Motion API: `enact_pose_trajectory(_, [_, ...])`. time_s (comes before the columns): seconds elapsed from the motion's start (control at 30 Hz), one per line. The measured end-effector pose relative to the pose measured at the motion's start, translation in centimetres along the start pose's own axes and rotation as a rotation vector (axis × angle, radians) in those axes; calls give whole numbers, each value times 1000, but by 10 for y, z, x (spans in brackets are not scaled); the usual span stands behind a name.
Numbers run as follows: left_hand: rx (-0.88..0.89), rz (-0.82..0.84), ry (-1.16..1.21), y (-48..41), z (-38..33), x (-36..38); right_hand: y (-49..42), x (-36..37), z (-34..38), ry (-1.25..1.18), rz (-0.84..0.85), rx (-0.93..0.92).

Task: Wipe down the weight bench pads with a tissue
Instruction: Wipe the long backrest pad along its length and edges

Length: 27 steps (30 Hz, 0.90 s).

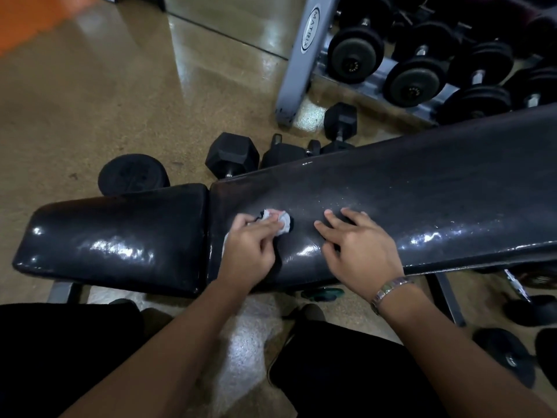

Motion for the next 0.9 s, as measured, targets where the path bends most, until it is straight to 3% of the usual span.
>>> enact_pose_trajectory(0.23, [-272,31,-33,-88,47,25,1,-2,2,-3,-22,0])
enact_pose_trajectory(0.43, [-356,76,4,-144,51,43,1,1,0,-23,-26,7])
enact_pose_trajectory(0.9, [20,70,39,-48,-17,28,-5,-14,-1,-41,-22,-20])
Point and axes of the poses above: each hand's wrist, its own y-axis away from the middle knuckle, its own x-axis out of the palm, z = x × y, the point moved 10 cm from there along -y, towards the middle knuckle, and after that the axes turned 5 degrees about y, right-handed, at the moved point
